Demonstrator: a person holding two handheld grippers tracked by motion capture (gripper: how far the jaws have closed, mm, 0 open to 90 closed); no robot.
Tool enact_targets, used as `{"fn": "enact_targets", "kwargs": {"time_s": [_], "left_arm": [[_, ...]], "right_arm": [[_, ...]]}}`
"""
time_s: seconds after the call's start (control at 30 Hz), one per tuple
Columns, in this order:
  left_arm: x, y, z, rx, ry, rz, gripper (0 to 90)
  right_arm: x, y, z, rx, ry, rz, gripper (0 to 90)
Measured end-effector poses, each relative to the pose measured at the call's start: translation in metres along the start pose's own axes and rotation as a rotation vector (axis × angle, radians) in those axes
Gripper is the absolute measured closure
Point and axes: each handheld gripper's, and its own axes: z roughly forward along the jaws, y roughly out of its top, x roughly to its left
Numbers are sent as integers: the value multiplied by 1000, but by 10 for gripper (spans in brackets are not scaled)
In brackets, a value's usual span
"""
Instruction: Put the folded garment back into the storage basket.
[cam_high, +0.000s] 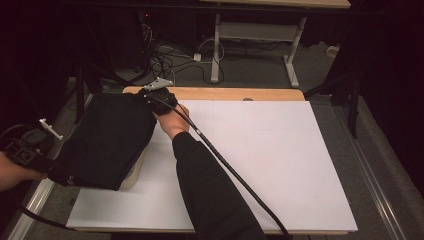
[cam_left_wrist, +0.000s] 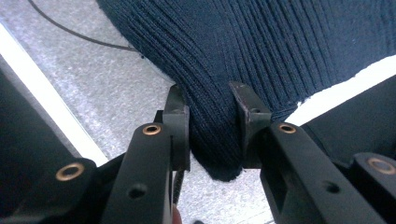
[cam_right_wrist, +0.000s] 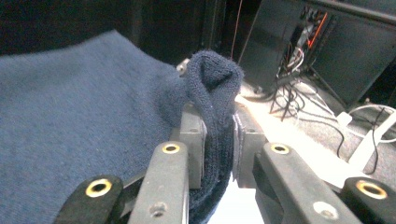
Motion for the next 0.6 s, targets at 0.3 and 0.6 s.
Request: {"fn": "enact_targets", "kwargs": {"time_s": [0.3,0.6], "left_arm": [[-6,1,5,-4,4,5,677],[1,0,3,-19,3,-36,533]], "right_arm": [[0,3,6,12,3,-12,766],[-17,-5,-3,26,84,86,463]]}}
